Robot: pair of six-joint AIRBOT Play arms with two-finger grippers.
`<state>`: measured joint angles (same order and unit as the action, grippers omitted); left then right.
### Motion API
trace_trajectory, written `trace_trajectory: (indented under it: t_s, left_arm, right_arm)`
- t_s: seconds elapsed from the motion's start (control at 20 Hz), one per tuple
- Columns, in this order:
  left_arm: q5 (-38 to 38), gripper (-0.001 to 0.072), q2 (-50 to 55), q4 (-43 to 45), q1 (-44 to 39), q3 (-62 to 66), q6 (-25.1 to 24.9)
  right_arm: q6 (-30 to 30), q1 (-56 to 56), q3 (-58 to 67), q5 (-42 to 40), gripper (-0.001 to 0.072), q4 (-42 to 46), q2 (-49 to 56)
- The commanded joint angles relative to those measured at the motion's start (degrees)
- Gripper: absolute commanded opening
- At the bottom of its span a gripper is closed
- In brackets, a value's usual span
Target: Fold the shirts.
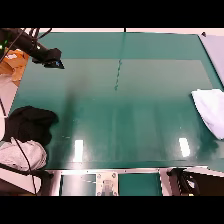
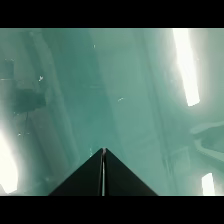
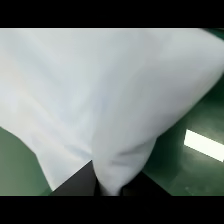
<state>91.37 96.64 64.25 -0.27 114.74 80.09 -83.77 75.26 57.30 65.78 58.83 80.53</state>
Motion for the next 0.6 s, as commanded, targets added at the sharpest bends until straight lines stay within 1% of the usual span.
trace_trajectory:
  t_s: [0.0,0.15,0.2,0.25,0.3,0.35,0.4,0.45,0.55]
  left_arm:
    - [0.6,0.0023,0.0,-0.4,0.0,0.1,0.0]
    - [0.8,0.0023,0.0,-0.4,0.0,0.1,0.0]
    - [0.8,0.0023,0.0,-0.4,0.0,0.1,0.0]
    - [0.8,0.0023,0.0,-0.4,0.0,0.1,0.0]
    - [0.8,0.0024,0.0,-0.5,0.0,0.1,0.0]
    - [0.8,0.0023,0.0,-0.4,0.0,0.1,0.0]
    - [0.9,0.0023,0.0,-0.4,0.0,0.1,0.0]
    - [0.8,0.0023,0.0,-0.4,0.0,0.1,-0.1]
    - [0.6,0.0023,0.0,-0.4,0.0,0.1,-0.1]
  right_arm:
    - [-2.2,0.9,-3.8,-0.2,0.0021,12.0,-0.6]
    - [-3.3,0.9,-3.8,-0.1,0.0027,19.6,-0.8]
    - [-4.6,0.9,-3.8,0.5,0.0062,21.5,-0.8]
    - [-6.5,0.9,-3.8,1.4,0.0136,23.1,-0.8]
    - [-7.6,0.9,-3.5,2.7,0.0235,24.0,-0.8]
    - [-7.5,0.9,-3.0,3.8,0.0335,24.4,-0.8]
    - [-7.5,0.9,-2.2,4.8,0.0474,25.1,-1.0]
    - [-7.5,0.9,-1.1,5.5,0.0537,25.6,-1.7]
    - [-7.5,0.9,1.4,5.9,0.0537,25.4,-4.4]
